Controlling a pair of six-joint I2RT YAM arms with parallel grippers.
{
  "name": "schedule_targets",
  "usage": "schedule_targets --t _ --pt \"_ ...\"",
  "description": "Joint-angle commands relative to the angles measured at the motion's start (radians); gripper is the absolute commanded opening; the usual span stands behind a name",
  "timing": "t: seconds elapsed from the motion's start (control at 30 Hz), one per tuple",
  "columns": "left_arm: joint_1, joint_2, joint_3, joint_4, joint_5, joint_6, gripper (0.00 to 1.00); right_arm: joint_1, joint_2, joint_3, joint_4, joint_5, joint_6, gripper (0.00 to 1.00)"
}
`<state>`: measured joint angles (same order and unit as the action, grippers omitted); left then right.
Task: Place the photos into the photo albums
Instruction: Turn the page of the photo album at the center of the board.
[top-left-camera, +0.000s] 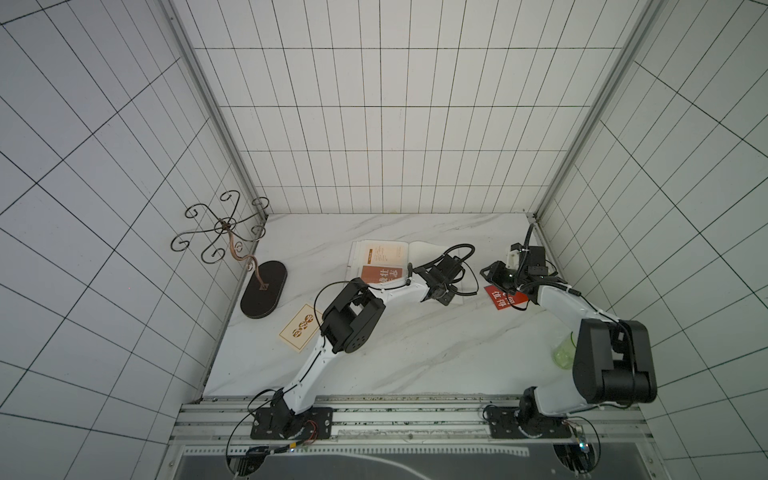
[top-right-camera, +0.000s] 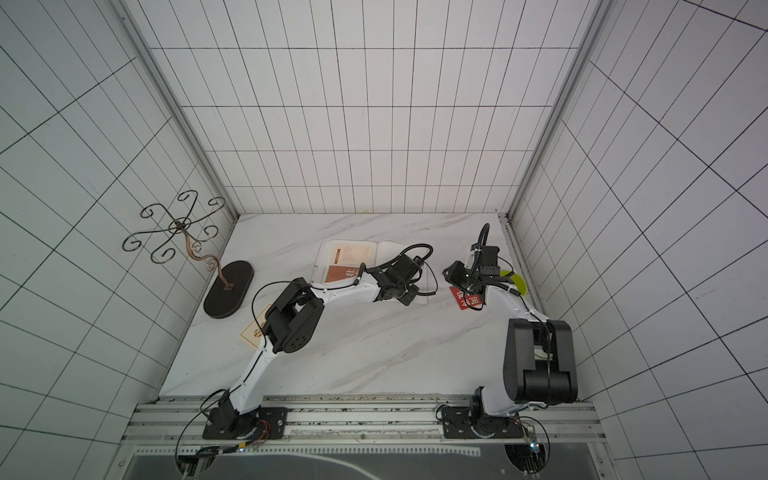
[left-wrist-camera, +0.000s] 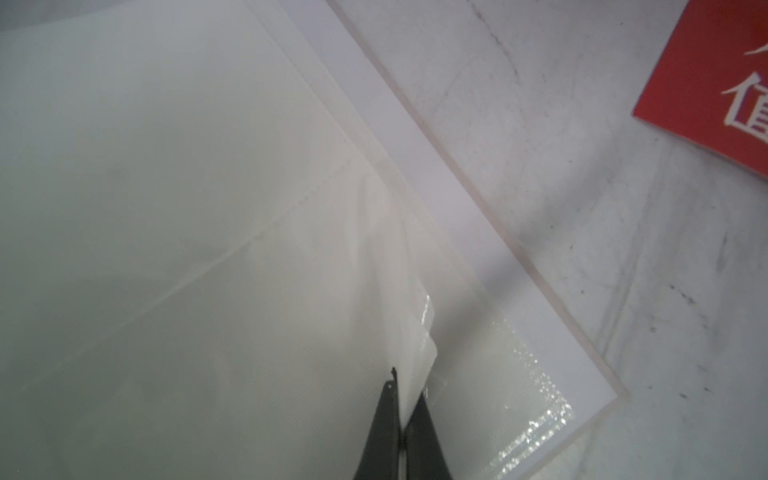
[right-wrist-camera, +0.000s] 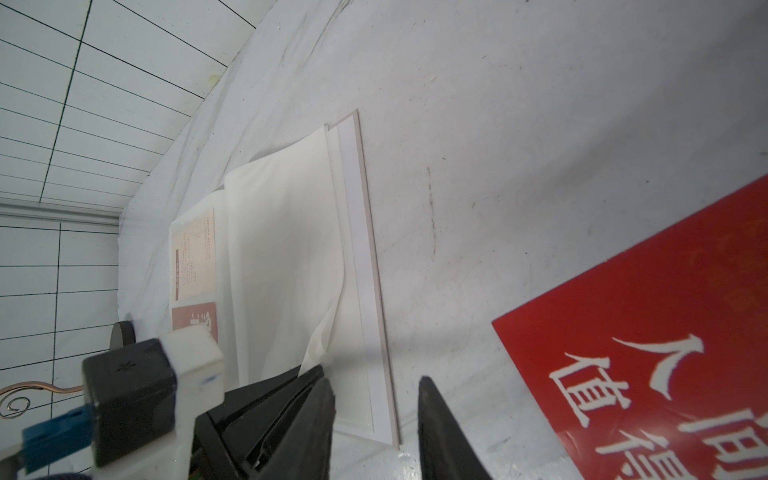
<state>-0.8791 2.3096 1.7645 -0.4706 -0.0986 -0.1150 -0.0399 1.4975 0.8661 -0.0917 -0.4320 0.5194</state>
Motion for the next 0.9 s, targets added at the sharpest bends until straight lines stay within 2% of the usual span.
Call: schedule_targets --t 0.0,0.2,0.4,0.53,0.7,0.87 --pt "0.021 -0.138 -0.117 0.068 0.037 0.002 0.0 -0.012 0.001 0.008 0.009 -0.026 0.018 0.35" --pt "0.068 -0.386 -0.335 0.277 0.03 -0.063 0.0 0.004 0.023 0.028 0.029 -0.043 0.042 0.34" --pt "0.153 -0.539 -0.53 0.38 0.007 -0.159 0.0 0.042 0.069 0.037 0.067 -0.057 0.063 0.34" --pt "0.216 -0.615 -0.654 0.455 0.017 -0.247 0.0 0.073 0.111 0.048 0.102 -0.081 0.1 0.34" --pt "0.343 -0.687 -0.807 0.568 0.131 -0.415 0.01 0.154 0.166 0.144 0.075 -0.091 0.105 0.33" --pt "0.415 -0.684 -0.859 0.584 0.197 -0.468 0.02 0.236 0.173 0.186 0.073 -0.061 0.114 0.34"
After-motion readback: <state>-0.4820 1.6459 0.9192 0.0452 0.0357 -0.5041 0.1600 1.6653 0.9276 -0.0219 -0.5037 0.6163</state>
